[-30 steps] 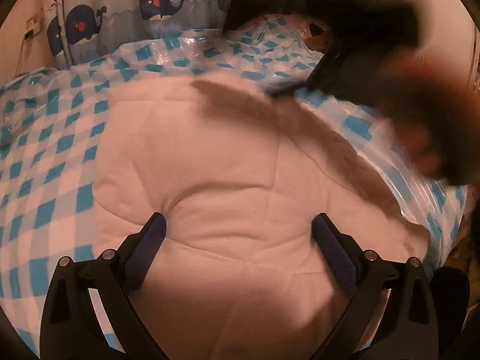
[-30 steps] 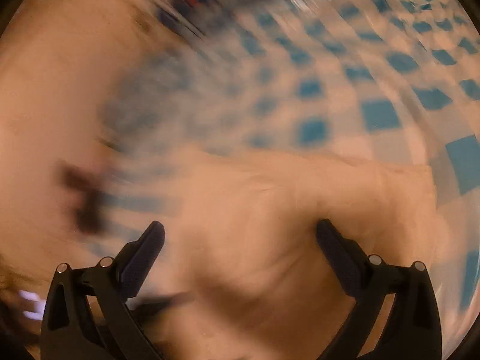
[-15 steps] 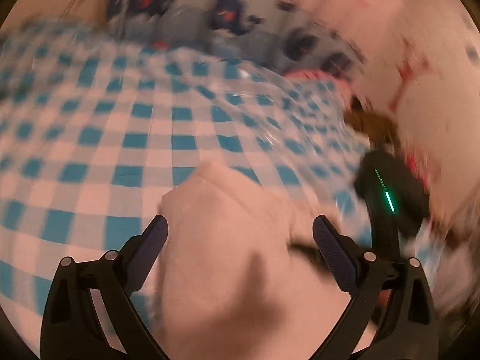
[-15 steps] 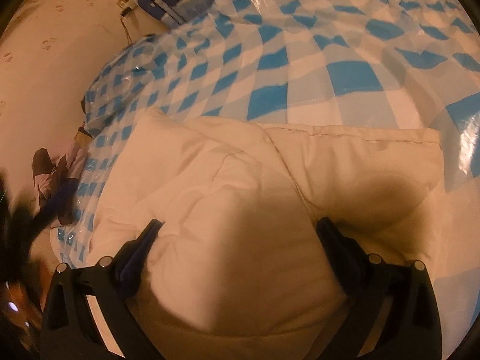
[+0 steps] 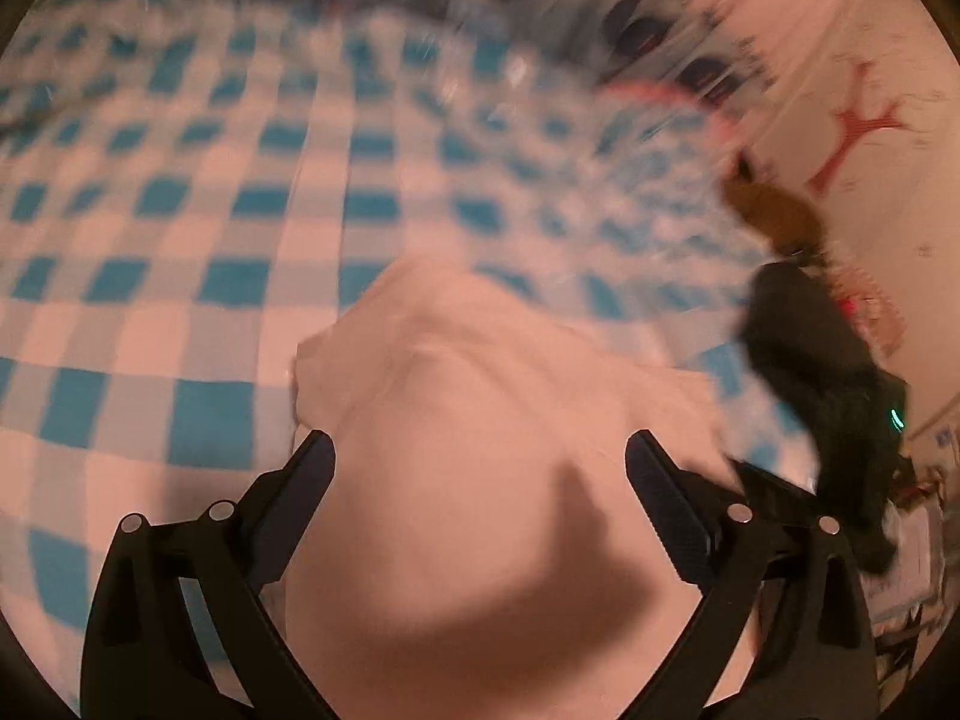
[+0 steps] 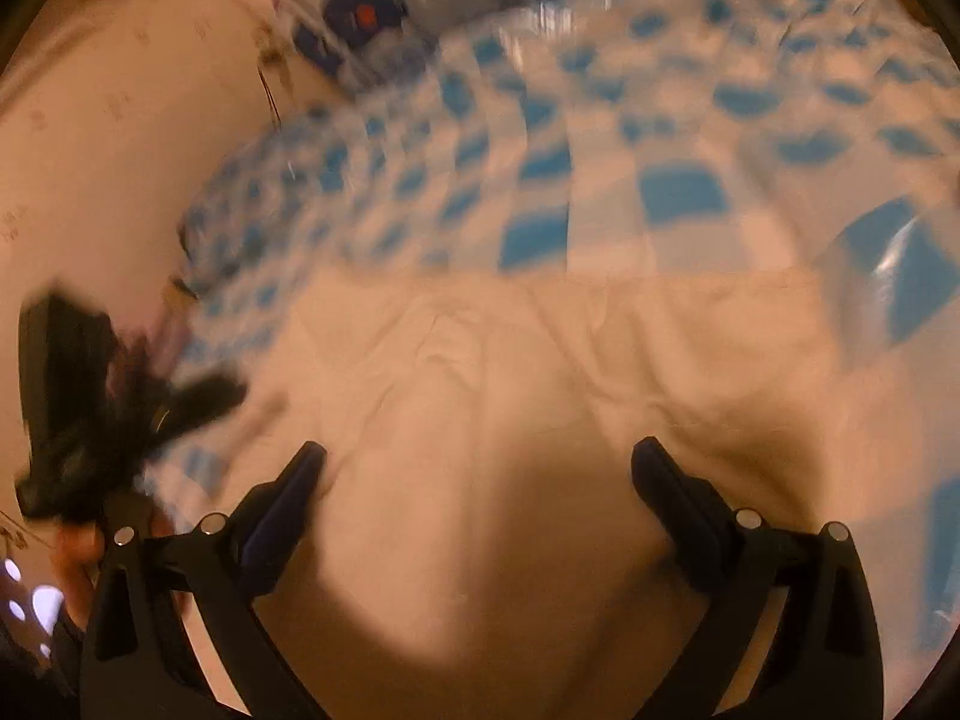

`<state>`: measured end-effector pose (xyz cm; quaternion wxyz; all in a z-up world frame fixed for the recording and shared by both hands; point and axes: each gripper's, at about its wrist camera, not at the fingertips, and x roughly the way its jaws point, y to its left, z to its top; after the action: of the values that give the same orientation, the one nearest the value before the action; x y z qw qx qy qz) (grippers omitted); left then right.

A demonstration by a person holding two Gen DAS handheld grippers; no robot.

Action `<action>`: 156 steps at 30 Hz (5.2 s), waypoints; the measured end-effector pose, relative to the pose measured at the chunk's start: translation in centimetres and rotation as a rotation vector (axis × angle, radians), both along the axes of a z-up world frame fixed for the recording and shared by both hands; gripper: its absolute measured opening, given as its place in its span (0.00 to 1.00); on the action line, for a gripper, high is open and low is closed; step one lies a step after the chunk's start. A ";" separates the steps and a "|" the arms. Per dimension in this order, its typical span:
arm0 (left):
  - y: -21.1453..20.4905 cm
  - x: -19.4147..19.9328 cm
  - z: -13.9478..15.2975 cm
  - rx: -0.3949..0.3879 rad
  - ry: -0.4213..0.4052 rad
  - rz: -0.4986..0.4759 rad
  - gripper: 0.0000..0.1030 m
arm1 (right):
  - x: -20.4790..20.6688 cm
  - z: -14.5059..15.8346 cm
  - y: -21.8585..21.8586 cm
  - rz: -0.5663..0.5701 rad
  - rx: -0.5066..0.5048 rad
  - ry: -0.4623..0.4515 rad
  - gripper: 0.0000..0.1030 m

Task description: Fold large clothes

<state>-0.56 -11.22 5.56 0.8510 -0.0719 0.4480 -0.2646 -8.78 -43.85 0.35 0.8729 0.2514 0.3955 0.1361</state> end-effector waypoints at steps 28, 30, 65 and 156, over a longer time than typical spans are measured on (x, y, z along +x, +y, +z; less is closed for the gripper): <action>-3.5 -10.6 -4.2 0.312 -0.105 -0.180 0.94 | -8.6 -3.5 4.4 0.078 -0.269 0.149 0.95; -4.0 -11.2 -5.1 0.358 -0.171 -0.176 0.94 | -8.3 -3.8 4.6 0.080 -0.303 0.165 0.95; 9.2 -0.6 -9.8 -0.211 0.293 0.090 0.94 | -5.7 -5.8 -5.4 -0.061 0.375 0.256 0.95; 27.2 -6.1 -6.0 0.064 -0.089 0.291 0.78 | 2.5 -6.1 24.7 0.287 -0.016 0.275 0.95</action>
<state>-6.61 16.01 -0.43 0.9012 -0.0973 0.4029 -0.1268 -6.27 -19.18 -5.72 0.7841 0.2014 0.5441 0.2204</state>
